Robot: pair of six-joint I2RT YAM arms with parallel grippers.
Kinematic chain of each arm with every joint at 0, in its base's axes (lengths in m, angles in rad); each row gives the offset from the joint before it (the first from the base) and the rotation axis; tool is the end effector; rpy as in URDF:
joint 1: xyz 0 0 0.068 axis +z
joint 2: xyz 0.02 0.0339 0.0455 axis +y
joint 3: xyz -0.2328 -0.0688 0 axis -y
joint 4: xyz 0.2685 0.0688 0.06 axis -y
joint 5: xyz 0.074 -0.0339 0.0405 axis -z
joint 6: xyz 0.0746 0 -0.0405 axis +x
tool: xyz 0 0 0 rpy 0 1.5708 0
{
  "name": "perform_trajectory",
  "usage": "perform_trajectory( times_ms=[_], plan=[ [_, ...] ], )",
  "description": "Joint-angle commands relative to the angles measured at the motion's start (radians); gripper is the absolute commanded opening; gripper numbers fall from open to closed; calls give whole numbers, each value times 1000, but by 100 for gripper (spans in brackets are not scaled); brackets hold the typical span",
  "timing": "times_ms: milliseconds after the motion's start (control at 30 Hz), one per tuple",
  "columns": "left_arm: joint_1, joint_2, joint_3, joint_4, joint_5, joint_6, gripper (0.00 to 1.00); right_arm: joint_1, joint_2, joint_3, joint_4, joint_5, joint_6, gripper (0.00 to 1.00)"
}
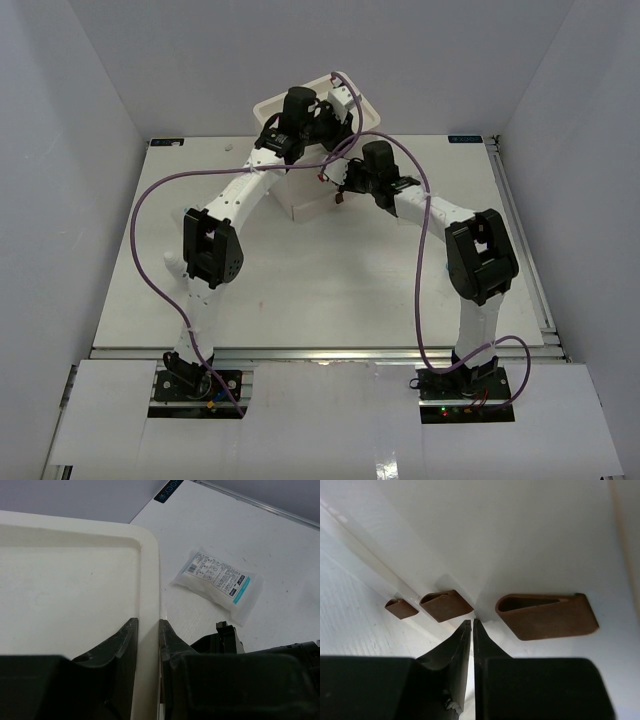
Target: Organize the makeup
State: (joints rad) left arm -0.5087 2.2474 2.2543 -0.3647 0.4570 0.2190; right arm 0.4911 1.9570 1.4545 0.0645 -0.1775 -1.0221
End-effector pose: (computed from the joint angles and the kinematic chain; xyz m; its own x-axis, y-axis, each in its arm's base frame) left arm 0.4782 -0.3044 0.3075 -0.1252 0.2930 -0.9479 0.8454 0.5315 0.0527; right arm 0.4395 0.2500 0.1899 0.3213 -0.7805 -0.5362 -0.6348 0.2427 -0.7336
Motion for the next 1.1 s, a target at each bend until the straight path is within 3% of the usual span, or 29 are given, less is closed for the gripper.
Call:
perform_trajectory(
  times_ms=[0, 267, 500, 633, 667, 700, 733, 833, 1067],
  plan=[
    [-36, 28, -12, -186, 124, -62, 21, 7, -41, -43, 187, 20, 71, 11],
    [-36, 29, 11, -186, 132, -85, 21, 2, -187, -206, 179, -27, 69, 11],
    [-36, 23, 10, -181, 148, -98, 21, -19, -360, -363, 175, -93, 187, 11],
    [-36, 21, 14, -174, 161, -116, 21, -34, -426, -461, 190, -175, 365, 22],
    [-36, 20, 14, -174, 160, -116, 21, -32, -435, -489, 201, -186, 401, 32],
    [-36, 18, 16, -171, 155, -119, 21, -32, -435, -490, 216, -196, 441, 32],
    [-36, 16, 17, -165, 141, -125, 21, -34, -443, -529, 254, -220, 512, 43],
    [-36, 1, 36, -149, 99, -138, 25, -35, -444, -556, 321, -236, 655, 55],
    [-36, -86, 45, -44, -51, -186, 52, -54, -393, -539, 354, -289, 848, 77]
  ],
)
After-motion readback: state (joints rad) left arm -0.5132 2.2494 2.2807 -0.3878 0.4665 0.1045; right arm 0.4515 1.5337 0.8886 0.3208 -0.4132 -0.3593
